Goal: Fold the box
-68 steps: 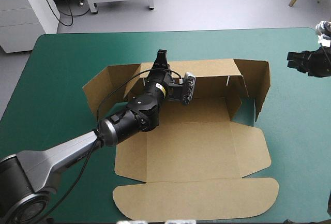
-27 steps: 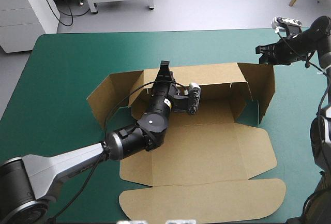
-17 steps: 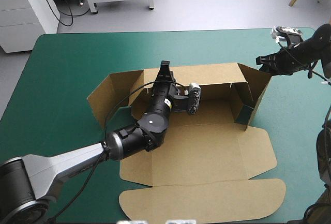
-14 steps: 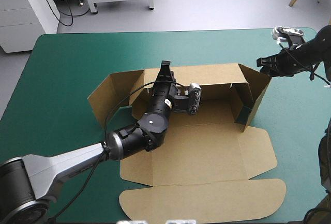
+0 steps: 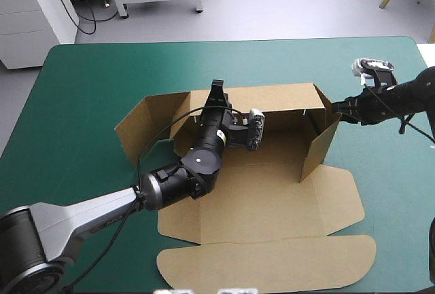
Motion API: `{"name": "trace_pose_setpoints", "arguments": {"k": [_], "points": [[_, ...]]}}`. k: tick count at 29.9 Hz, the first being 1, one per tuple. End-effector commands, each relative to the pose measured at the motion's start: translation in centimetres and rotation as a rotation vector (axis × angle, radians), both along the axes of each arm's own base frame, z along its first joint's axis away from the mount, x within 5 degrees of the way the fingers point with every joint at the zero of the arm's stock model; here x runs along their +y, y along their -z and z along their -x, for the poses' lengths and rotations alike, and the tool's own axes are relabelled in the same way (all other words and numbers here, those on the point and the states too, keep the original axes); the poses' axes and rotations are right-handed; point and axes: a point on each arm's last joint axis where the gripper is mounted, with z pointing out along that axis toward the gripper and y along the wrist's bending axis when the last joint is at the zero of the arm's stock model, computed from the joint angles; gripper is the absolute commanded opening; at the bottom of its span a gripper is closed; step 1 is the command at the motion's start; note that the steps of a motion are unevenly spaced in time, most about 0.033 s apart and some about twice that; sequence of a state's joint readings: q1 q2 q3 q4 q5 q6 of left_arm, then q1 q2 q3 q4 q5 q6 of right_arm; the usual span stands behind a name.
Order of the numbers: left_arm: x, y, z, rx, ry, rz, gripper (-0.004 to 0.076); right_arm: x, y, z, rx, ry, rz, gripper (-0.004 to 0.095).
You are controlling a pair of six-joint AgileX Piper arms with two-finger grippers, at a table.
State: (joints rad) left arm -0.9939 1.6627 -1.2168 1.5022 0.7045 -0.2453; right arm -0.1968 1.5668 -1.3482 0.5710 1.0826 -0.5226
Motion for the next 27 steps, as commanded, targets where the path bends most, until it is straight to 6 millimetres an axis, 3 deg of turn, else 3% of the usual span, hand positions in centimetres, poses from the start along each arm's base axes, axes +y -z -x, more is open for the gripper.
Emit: {"name": "trace_pose_setpoints", "arguments": {"k": [1, 11, 21, 24, 27], "points": [[0.3, -2.5, 0.5, -0.065, 0.022, 0.045, -0.001, 0.7, -1.4, 1.5, -0.138, -0.022, -0.029, 0.0319], [0.2, -2.5, 0.5, -0.061, 0.03, 0.052, -0.001, 1.9, -0.2, 4.9, -0.262, -0.156, -0.002, 0.0319], [0.1, -2.5, 0.5, -0.061, 0.039, 0.058, -0.001, 2.9, 0.9, 6.2, -0.362, -0.34, -0.002, 0.0323], [0.1, -2.5, 0.5, -0.06, 0.038, 0.06, -0.001, 3.0, 1.2, 6.3, -0.389, -0.381, 0.014, 0.0372], [0.1, -2.5, 0.6, -0.06, 0.039, 0.06, -0.001, 3.2, 1.4, 6.4, -0.406, -0.386, -0.007, 0.0509]]}}
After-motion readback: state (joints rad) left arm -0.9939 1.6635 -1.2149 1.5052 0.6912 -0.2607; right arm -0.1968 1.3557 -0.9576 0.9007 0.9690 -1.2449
